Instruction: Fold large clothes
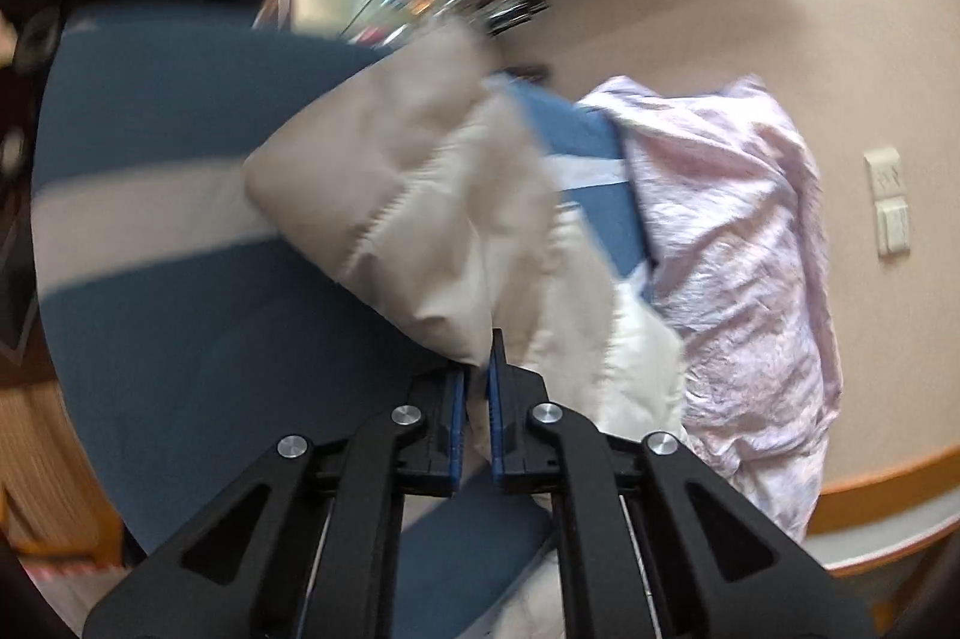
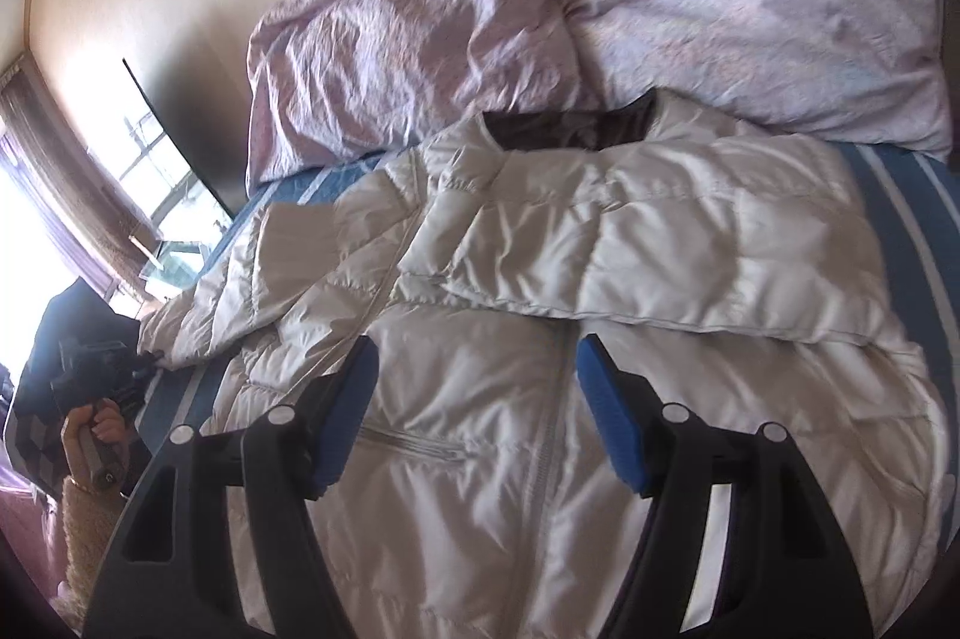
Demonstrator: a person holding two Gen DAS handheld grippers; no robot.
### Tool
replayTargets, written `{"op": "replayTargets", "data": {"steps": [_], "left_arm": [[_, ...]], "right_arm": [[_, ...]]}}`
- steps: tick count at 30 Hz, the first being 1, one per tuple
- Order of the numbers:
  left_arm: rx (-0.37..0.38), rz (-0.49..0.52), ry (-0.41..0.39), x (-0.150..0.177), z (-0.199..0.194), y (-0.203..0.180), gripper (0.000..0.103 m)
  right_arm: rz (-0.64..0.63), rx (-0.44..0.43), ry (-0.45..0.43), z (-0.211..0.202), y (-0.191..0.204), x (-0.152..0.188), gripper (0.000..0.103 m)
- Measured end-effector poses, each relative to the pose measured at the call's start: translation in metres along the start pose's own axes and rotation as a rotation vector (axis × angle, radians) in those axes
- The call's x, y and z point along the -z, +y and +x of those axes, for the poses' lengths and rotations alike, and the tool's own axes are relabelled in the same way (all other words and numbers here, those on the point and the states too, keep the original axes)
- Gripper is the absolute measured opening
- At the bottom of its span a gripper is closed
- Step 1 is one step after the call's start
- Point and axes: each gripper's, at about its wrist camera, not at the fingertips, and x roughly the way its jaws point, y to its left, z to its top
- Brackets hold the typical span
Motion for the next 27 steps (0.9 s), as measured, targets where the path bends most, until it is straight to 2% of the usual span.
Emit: {"op": "replayTargets", "data": {"steps": [7,11,14,16,20,24,27], "left_arm": [[0.089,0.273,-0.103,0.010,-0.039,-0.110,0.004],[0.164,0.483,-0.129,0.046,-0.054,-0.188,0.004],[0.228,0.609,-0.112,0.081,-0.051,-0.234,0.004],[0.288,0.701,-0.061,0.117,-0.043,-0.267,0.003],[0.363,0.829,0.076,0.186,-0.013,-0.303,0.003],[0.385,0.927,0.195,0.244,0.018,-0.314,0.003],[0.368,0.990,0.283,0.280,0.042,-0.309,0.003]], "right_arm": [[0.024,0.040,-0.085,-0.034,-0.022,0.002,0.073],[0.052,0.049,-0.100,-0.044,-0.039,0.003,0.073],[0.083,0.062,-0.114,-0.050,-0.054,0.004,0.073],[0.107,0.074,-0.122,-0.054,-0.064,0.005,0.073],[0.143,0.097,-0.131,-0.062,-0.083,0.009,0.073],[0.174,0.127,-0.138,-0.067,-0.103,0.012,0.073],[0.192,0.143,-0.135,-0.068,-0.112,0.014,0.073]]}}
